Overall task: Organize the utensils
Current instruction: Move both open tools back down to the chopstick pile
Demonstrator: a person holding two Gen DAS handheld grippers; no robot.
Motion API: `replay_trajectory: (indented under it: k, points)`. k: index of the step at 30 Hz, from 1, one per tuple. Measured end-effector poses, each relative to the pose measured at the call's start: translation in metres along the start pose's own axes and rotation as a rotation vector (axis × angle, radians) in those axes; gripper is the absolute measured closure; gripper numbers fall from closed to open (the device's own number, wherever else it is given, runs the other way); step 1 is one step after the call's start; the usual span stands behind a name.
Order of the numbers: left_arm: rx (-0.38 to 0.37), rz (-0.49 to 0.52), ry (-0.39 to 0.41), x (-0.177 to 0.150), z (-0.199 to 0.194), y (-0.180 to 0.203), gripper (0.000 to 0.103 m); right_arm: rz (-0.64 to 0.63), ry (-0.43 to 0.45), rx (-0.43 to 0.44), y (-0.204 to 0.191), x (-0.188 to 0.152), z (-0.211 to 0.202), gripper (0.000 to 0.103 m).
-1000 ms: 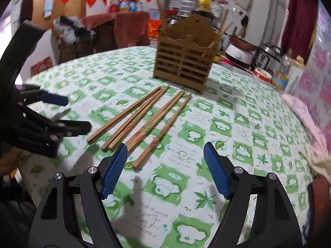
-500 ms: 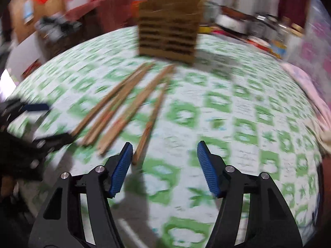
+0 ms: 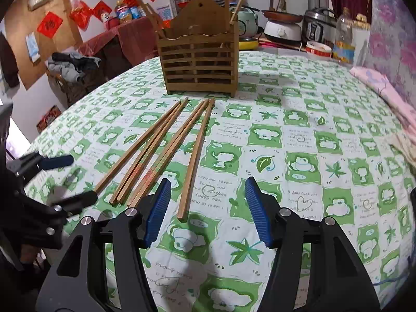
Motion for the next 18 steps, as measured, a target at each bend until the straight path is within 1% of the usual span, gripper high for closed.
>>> replay_trajectory:
  k: [2, 3, 7, 9, 10, 11, 12, 15, 18]
  points:
    - [0.005, 0.012, -0.025, -0.003, 0.005, 0.003, 0.038, 0.003, 0.000, 0.004, 0.000, 0.000, 0.000, 0.044]
    - [0.015, 0.015, -0.018, -0.002, 0.004, 0.004, 0.044, 0.002, 0.001, 0.003, 0.001, 0.001, 0.000, 0.044]
    - [0.008, 0.022, -0.022, 0.000, 0.006, 0.009, 0.058, 0.001, 0.001, 0.003, 0.000, 0.001, 0.000, 0.044]
    - [0.007, 0.011, -0.024, 0.001, 0.006, 0.011, 0.072, 0.002, 0.001, 0.002, 0.000, 0.001, 0.000, 0.044]
    - [0.003, 0.008, -0.025, 0.002, 0.006, 0.012, 0.077, 0.001, 0.001, 0.003, 0.000, 0.001, 0.000, 0.044]
    - [-0.002, 0.007, -0.026, 0.002, 0.006, 0.013, 0.091, -0.001, 0.000, 0.003, 0.000, 0.001, 0.000, 0.044]
    - [-0.008, 0.004, -0.029, 0.003, 0.006, 0.013, 0.096, -0.002, -0.002, 0.002, 0.000, 0.001, 0.001, 0.044]
    - [-0.024, -0.025, -0.031, 0.005, 0.005, 0.006, 0.097, -0.009, -0.012, 0.000, -0.001, 0.000, 0.003, 0.044]
    - [-0.042, -0.075, -0.044, 0.009, 0.005, -0.006, 0.097, -0.019, -0.028, -0.001, -0.004, 0.000, 0.006, 0.045]
Point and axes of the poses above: each gripper's, at about its wrist camera, not at the fingertips, and z roughly the way its jaws point, y to its right, x to its top, the point moved 4 cm from there along z, roughly the way its jaws point, and after that the axes turned 7 degrees about -y, right-handed, at the moved point
